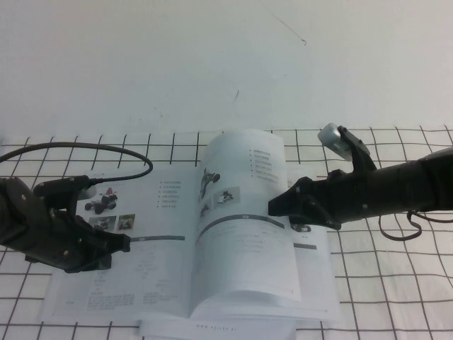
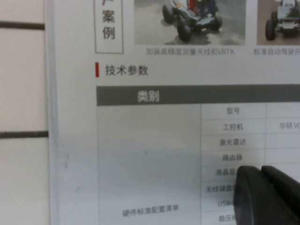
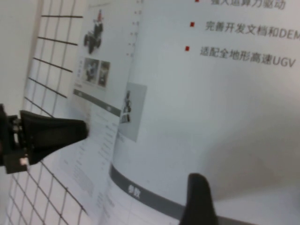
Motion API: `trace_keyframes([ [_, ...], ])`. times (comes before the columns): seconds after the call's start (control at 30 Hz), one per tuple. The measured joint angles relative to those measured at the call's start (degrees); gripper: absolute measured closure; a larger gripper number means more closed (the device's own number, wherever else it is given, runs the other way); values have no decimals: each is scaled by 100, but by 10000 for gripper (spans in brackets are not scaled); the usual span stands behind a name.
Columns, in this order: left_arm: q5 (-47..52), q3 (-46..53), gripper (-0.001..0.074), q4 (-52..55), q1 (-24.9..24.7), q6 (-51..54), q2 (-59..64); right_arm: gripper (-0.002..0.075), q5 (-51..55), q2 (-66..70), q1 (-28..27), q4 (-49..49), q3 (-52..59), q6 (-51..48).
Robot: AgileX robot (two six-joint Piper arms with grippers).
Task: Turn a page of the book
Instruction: Open the closed book
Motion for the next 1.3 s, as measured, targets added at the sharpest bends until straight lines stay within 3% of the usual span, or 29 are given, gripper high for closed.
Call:
trace_keyframes([
  [0.33, -10, 0, 738, -32, 0, 0, 0, 260, 1074, -39, 0, 1056, 10, -591],
  [0.77, -39, 0, 737, -289, 0, 10, -73, 260, 1608, -546, 66, 1207, -261, -742],
  [0.93, 89, 0, 737, -337, 0, 66, -541, 260, 1510, -546, 242, 1207, -334, -732],
  [1.13, 956, 31, 737, -874, -16, 308, -1476, 260, 1460, -546, 330, 1207, -343, -821],
  [1.3, 977, 455, 737, -1814, -581, 1008, -2424, 260, 1460, -546, 330, 1207, -343, -821],
])
